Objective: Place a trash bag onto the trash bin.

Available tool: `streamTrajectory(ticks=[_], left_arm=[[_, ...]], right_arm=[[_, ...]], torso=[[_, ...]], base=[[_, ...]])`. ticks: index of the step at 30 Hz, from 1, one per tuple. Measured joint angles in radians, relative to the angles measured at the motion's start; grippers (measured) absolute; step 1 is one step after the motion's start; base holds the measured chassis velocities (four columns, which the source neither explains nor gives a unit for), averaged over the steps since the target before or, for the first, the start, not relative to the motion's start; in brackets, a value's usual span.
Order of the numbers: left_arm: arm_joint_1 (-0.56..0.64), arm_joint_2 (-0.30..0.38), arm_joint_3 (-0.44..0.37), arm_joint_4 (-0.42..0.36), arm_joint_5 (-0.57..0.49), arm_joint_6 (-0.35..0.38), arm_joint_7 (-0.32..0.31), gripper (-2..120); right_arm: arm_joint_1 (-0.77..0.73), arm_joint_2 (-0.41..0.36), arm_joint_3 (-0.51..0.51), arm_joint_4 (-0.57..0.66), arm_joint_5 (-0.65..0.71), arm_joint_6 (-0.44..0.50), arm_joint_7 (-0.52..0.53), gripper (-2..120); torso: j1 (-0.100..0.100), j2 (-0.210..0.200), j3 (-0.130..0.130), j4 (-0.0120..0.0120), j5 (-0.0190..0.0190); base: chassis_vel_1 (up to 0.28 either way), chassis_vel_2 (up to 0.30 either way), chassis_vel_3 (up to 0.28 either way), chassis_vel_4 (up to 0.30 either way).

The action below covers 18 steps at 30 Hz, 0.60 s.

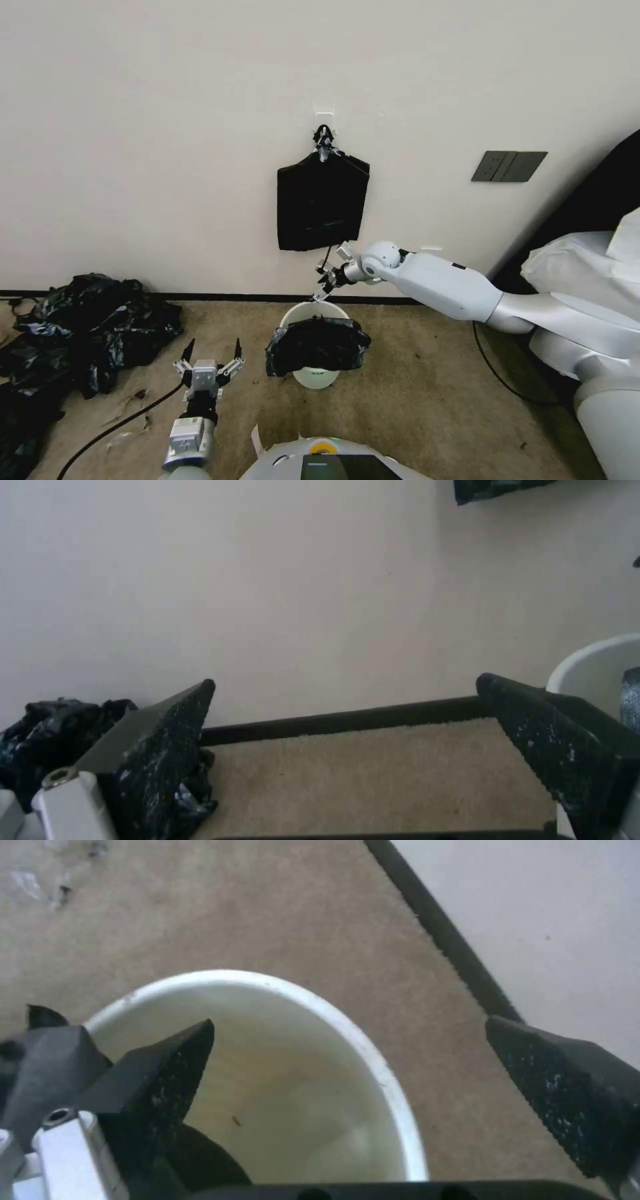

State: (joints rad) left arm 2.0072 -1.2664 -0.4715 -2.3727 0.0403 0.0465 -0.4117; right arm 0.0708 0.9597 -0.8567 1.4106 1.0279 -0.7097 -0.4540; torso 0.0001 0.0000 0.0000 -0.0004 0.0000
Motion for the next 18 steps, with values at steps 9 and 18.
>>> streamTrajectory(ticks=[9,18], left_arm=[[0.000,-0.005,0.000,-0.001,0.002,0.006,-0.003,100],[-0.001,-0.007,0.001,-0.019,-0.010,0.019,-0.003,100]], right_arm=[[-0.005,0.026,-0.051,-0.024,-0.008,0.001,-0.004,100],[-0.025,0.042,-0.068,-0.076,-0.070,0.002,-0.034,89]], torso=[[0.000,0.000,0.000,0.0004,-0.0002],[0.000,0.000,0.000,0.0003,0.0000]], base=[[0.000,0.000,0.000,0.000],[0.000,0.000,0.000,0.000]])
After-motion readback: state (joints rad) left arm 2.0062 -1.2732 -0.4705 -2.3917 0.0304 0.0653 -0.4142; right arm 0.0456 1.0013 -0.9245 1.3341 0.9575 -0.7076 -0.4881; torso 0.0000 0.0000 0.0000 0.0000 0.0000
